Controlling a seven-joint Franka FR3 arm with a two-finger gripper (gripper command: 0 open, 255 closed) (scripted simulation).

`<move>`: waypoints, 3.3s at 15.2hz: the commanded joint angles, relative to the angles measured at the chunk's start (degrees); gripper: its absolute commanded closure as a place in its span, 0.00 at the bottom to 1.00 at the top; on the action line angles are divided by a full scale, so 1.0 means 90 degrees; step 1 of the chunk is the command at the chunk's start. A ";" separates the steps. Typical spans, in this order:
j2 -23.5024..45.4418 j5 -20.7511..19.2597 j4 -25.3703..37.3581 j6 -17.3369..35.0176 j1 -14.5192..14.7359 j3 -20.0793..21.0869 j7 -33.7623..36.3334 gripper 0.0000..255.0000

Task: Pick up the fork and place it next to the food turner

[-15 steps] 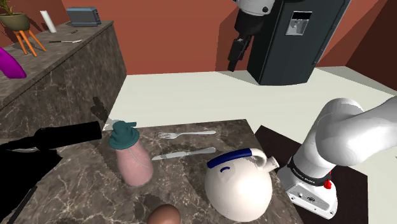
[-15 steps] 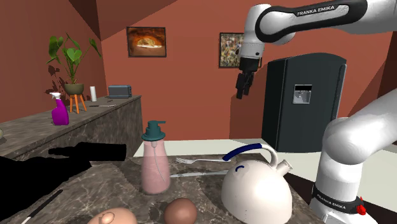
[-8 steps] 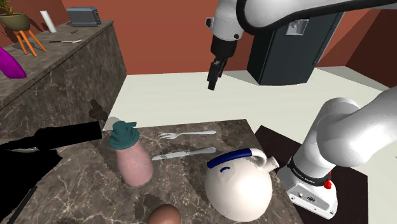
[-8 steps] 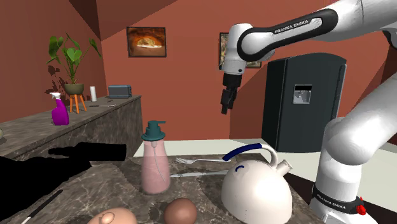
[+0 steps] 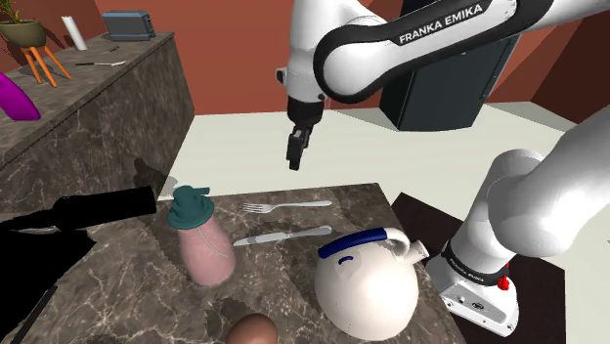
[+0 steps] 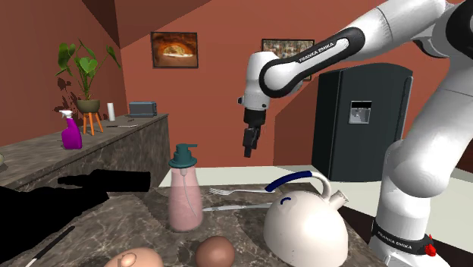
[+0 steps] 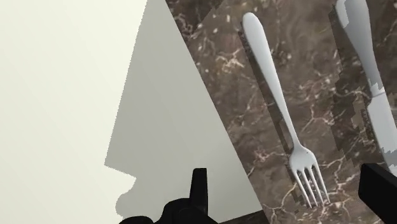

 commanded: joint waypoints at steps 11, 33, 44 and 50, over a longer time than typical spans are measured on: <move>0.2098 -0.0124 0.0404 0.1464 0.0356 0.0454 -0.0104 0.00; 0.2436 -0.0229 0.0310 0.1887 0.0354 0.0457 -0.0042 1.00; 0.1909 -0.0077 0.0615 0.1069 0.0358 0.0449 -0.0126 1.00; 0.1647 -0.0019 0.0882 0.0546 0.0356 0.0430 -0.0164 1.00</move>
